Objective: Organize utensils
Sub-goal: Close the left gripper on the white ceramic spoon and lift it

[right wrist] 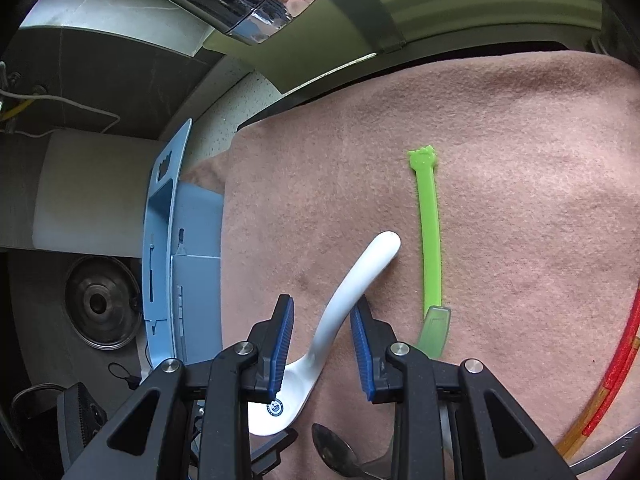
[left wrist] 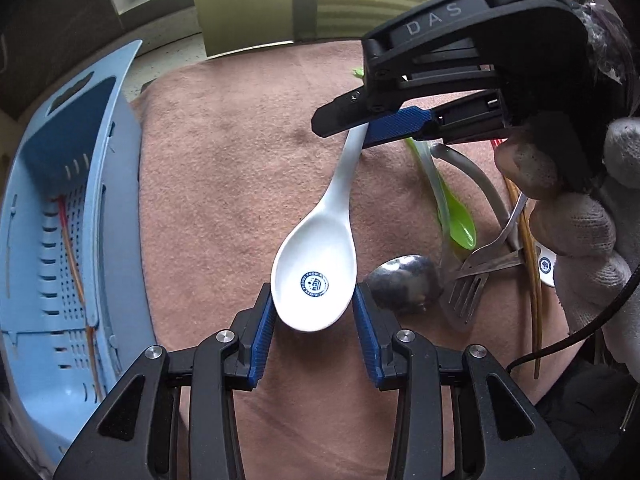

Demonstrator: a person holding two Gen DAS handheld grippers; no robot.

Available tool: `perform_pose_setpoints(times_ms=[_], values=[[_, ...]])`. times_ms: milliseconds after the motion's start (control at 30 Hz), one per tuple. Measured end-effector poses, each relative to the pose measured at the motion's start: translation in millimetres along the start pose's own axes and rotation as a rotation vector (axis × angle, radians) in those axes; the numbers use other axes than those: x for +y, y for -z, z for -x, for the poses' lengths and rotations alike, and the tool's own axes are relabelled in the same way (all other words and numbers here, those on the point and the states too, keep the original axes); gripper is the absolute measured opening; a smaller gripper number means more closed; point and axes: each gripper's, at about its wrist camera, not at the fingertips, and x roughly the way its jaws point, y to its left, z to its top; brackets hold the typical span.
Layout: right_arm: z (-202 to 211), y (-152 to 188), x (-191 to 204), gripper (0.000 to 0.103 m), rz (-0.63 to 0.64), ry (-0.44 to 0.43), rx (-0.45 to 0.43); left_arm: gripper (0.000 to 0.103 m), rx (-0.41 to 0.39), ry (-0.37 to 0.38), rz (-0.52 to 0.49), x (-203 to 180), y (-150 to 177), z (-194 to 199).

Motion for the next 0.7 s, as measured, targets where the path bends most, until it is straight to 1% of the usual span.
perform_pose_setpoints(times_ms=[67, 233, 267, 333, 400, 467, 700], values=[[-1.4, -0.5, 2.0, 0.027, 0.009, 0.007, -0.004, 0.037, -0.003, -0.005, -0.013, -1.1, -0.6, -1.1], [-1.4, -0.4, 1.9, 0.026, 0.008, 0.012, -0.008, 0.037, -0.004, 0.010, -0.024, 0.2, -0.9, -3.5], [-1.4, 0.0, 2.4, 0.026, 0.012, 0.015, -0.009, 0.036, -0.004, 0.019, -0.024, 0.6, -0.8, -3.8], [-1.8, 0.8, 3.9, 0.021, 0.018, 0.028, -0.012, 0.036, -0.006, 0.028, -0.024, 1.3, -1.3, -5.3], [-2.3, 2.2, 4.1, 0.014, 0.015, 0.027, -0.010, 0.035, -0.011, 0.035, -0.027, 1.6, -0.2, -4.6], [-2.8, 4.1, 4.7, 0.011, 0.014, 0.020, -0.005, 0.034, -0.013, 0.041, -0.028, 3.7, -1.6, -6.7], [1.3, 8.1, 6.7, 0.011, 0.012, 0.012, -0.023, 0.034, -0.032, 0.059, -0.014, 5.5, 3.6, -2.3]])
